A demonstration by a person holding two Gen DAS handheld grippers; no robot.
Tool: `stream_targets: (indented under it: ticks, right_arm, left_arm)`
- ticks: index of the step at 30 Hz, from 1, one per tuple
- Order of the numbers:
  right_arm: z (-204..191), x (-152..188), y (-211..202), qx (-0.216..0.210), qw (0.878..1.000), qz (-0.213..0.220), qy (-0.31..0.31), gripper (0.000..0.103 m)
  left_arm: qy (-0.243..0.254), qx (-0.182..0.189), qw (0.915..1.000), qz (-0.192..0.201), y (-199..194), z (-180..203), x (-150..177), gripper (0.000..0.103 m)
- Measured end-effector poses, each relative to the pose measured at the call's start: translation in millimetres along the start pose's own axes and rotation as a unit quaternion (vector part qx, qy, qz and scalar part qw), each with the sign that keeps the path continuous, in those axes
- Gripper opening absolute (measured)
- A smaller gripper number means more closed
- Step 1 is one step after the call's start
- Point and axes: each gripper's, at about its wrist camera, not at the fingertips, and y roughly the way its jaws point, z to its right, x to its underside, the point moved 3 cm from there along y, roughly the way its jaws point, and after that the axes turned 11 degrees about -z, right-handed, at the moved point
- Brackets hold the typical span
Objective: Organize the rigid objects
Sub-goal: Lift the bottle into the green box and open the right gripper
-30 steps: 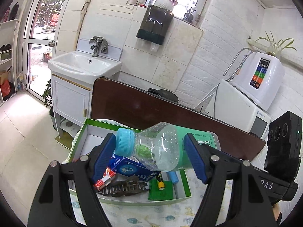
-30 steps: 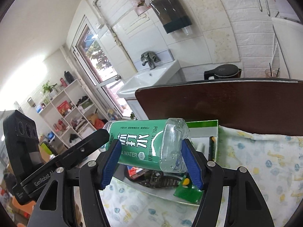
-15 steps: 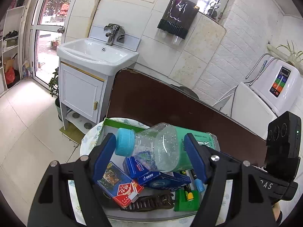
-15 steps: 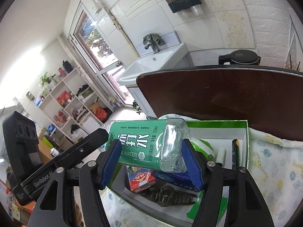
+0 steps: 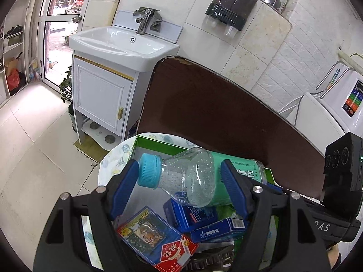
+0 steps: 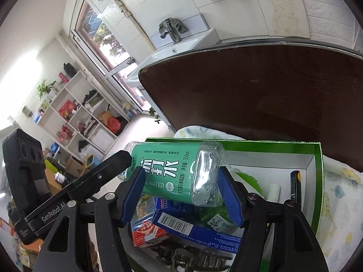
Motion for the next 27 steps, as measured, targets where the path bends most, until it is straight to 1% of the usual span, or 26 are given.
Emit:
stream_targets:
  ticks: [8,12,16,19,21,23,26,27]
  right_arm:
    - [7,-3,10,-0.004,1.0,-0.008,0.005,0.068]
    - [8,-7,11,0.004,1.0,-0.004,0.005,0.068]
    - [9,-7,14,0.019,1.0,-0.007,0.002,0.068]
    - [15,-2,15,0.015,1.0,-0.017,0.014,0.068]
    - [21,0,15,0.005,0.999,-0.024,0.027,0.068]
    - [23,1,12,0.002,0.999,-0.023,0.035,0.068]
    - [21,2,7,0.021,0.999,-0.02,0.031,0.068]
    - [20,2,5,0.019,0.999,-0.019,0.031,0.068]
  left_arm:
    - [-0.002,-0.009,0.9999,-0.01,9,-4,-3,0.073]
    - [-0.007,-0.003,0.9997,-0.021,16,-6,-6,0.074]
    - [-0.012,-0.012,0.9996,-0.023,22,-7,-6,0.075]
    - [-0.018,-0.008,0.9995,-0.024,23,-8,-6,0.075]
    - [-0.024,0.001,0.9992,-0.032,24,-9,-8,0.075]
    - [-0.024,0.006,0.999,-0.038,23,-8,-11,0.075]
    - [-0.01,-0.018,0.9993,-0.03,16,-2,-14,0.075]
    - [-0.005,-0.024,0.9993,-0.027,13,0,-14,0.075]
